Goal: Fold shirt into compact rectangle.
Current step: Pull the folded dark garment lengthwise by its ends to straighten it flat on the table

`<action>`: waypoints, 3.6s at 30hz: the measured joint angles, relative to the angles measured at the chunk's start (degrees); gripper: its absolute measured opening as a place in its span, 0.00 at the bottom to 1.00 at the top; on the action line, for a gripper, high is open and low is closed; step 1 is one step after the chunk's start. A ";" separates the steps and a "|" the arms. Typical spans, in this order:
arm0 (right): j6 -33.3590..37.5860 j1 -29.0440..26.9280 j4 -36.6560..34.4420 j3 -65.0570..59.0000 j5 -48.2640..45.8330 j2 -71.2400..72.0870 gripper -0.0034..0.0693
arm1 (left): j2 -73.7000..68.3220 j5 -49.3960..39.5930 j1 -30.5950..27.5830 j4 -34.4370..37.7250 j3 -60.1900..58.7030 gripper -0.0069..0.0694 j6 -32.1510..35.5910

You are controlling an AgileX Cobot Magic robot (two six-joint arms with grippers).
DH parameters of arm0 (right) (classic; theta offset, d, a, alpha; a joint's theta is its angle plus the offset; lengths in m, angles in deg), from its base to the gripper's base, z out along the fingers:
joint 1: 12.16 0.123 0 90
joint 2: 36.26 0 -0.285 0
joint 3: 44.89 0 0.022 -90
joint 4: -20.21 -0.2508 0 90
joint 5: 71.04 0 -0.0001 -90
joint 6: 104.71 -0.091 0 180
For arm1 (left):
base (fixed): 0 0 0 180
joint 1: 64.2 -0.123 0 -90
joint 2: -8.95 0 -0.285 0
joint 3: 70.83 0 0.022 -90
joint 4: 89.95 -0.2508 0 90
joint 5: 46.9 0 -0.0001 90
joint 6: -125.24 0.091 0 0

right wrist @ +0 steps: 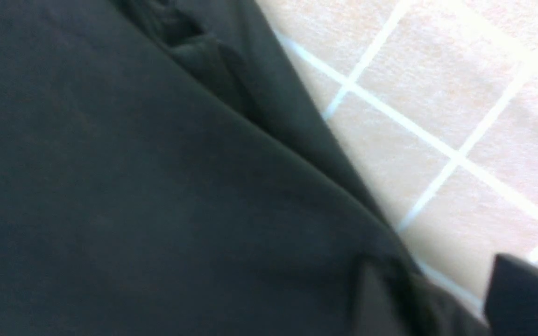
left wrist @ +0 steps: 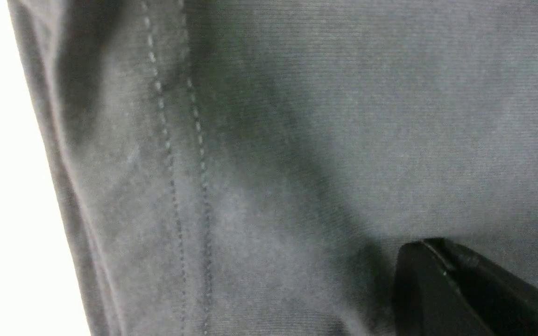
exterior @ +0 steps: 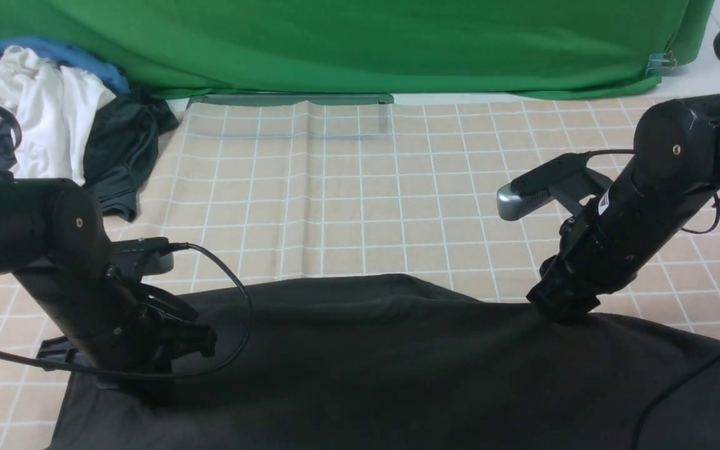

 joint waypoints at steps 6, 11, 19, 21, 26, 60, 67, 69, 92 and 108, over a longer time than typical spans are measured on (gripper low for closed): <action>-9.72 -1.58 15.52 0.65 -7.24 1.79 0.77 | 0.00 0.11 0.00 0.17 0.00 0.11 0.05; -11.82 -7.16 14.98 0.33 -9.35 1.91 0.77 | 0.00 0.13 0.00 0.17 0.00 0.11 0.05; -2.62 -14.02 4.35 -3.23 -9.06 1.71 0.77 | 0.00 0.18 0.00 0.17 0.00 0.11 0.16; -0.92 -14.09 3.67 -3.38 -8.24 0.90 0.77 | 0.00 0.24 0.00 0.17 0.00 0.11 0.42; 1.15 -14.11 3.36 -3.38 -7.57 -1.79 0.62 | 0.00 0.24 0.00 0.17 0.00 0.11 0.64; -9.34 -19.92 8.14 -1.80 -5.81 2.95 0.54 | 0.95 0.79 0.00 -1.16 7.21 0.11 2.60; -10.01 -19.92 7.39 -1.11 -9.01 8.28 0.56 | 1.29 -2.23 -2.24 -9.31 11.13 0.11 -3.26; -10.01 -19.92 7.39 -1.11 -9.14 9.66 0.56 | 1.29 -2.55 -4.44 -9.31 11.23 0.12 -3.64; -8.41 -19.92 4.23 -1.11 -6.53 11.57 0.53 | -7.02 1.82 -9.70 -3.64 11.35 0.26 3.89; -8.13 -19.92 4.23 -1.11 -6.64 11.57 0.53 | 0.10 4.55 -9.70 -12.67 11.35 0.12 -0.96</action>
